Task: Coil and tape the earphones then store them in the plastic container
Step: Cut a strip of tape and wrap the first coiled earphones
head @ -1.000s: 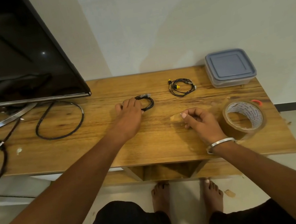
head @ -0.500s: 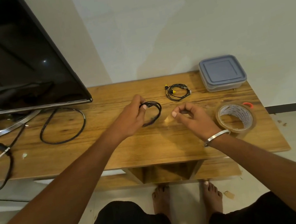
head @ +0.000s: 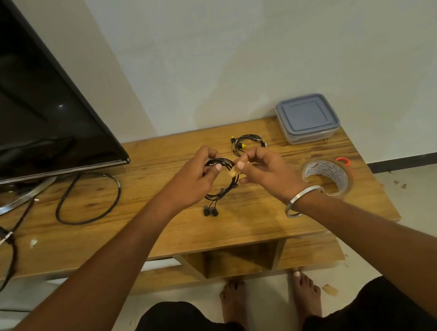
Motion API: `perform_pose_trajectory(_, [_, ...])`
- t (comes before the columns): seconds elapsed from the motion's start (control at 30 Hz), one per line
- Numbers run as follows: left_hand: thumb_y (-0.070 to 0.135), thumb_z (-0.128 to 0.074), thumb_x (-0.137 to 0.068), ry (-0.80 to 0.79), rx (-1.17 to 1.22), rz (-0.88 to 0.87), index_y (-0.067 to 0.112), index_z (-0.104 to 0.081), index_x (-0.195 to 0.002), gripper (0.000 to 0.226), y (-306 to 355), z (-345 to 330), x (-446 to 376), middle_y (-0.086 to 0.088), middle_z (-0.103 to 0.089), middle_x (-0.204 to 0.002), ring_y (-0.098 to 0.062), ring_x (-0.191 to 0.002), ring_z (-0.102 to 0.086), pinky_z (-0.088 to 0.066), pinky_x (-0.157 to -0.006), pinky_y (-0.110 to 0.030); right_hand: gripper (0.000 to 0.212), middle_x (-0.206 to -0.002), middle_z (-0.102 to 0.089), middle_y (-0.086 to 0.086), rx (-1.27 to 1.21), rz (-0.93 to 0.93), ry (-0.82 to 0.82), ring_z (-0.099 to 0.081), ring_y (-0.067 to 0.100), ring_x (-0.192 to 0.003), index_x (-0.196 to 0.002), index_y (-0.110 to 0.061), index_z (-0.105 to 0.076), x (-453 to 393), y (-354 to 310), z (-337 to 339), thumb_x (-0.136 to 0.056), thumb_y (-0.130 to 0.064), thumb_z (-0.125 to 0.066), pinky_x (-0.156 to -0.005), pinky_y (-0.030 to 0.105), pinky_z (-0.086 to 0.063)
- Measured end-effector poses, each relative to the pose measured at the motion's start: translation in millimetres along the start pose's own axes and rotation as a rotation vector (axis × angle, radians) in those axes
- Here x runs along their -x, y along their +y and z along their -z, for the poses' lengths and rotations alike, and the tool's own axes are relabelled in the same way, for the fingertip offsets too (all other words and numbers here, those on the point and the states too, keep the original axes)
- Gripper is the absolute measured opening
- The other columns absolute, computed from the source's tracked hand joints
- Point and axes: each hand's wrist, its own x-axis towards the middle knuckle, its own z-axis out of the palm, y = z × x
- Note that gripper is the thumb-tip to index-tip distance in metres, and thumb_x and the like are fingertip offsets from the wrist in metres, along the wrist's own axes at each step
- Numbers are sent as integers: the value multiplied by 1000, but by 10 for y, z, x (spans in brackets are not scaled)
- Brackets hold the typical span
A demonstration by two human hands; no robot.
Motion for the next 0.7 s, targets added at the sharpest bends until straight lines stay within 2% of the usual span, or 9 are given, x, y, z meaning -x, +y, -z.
perform_pose_trajectory(0.1, [21,-46,-102,25,40,29,22,-46,-108,6,-32,-38,-5,9,-50,-78,-9,-62,-41,-39,-62,-32,13,-95,-58,8,6,-8,21,-62,13,-84,-101,-1,-55,-4,15,-16,-91,-8,-59,-73,32,-58])
perform_pose_trajectory(0.2, [17,-43,-103,68,173,79,17,-46,-109,7,-43,-102,-3,5,-47,-81,-10,-62,-41,-40,-62,-29,16,-98,-58,11,15,-7,14,-62,14,-83,-101,-1,-54,10,50,-27,-88,-8,-62,-69,26,-58])
perform_pose_trajectory(0.33, [10,-41,-103,169,414,163,19,-48,-101,12,-73,-167,-23,4,-45,-79,-8,-57,-37,-40,-56,-26,15,-101,-61,16,7,-16,3,-63,17,-83,-99,-7,-52,19,75,-31,-88,-6,-62,-66,20,-55])
perform_pose_trajectory(0.4, [8,-40,-103,226,558,219,18,-48,-99,14,-87,-200,-31,1,-47,-85,-7,-55,-35,-38,-54,-26,14,-101,-63,20,-17,-29,18,-63,18,-84,-97,-11,-51,6,75,-31,-89,-7,-61,-65,21,-55])
perform_pose_trajectory(0.47, [7,-39,-104,267,670,266,15,-47,-101,12,-88,-244,-27,0,-43,-81,-6,-51,-34,-37,-51,-24,15,-100,-63,23,-27,-46,28,-63,21,-85,-100,-11,-50,-14,72,-31,-90,-8,-60,-65,27,-56])
perform_pose_trajectory(0.57, [7,-38,-104,308,807,311,14,-46,-102,11,-96,-319,0,1,-37,-73,-6,-50,-33,-36,-50,-23,16,-93,-63,13,-35,-58,22,-64,18,-81,-104,-9,-49,-31,59,-34,-91,-7,-58,-62,26,-55])
perform_pose_trajectory(0.7, [7,-39,-103,340,836,327,17,-44,-102,12,-122,-427,40,1,-44,-77,-5,-49,-35,-39,-49,-22,20,-93,-62,13,-44,-71,-16,-62,20,-81,-99,-14,-48,-40,0,-29,-88,-2,-60,-59,22,-55])
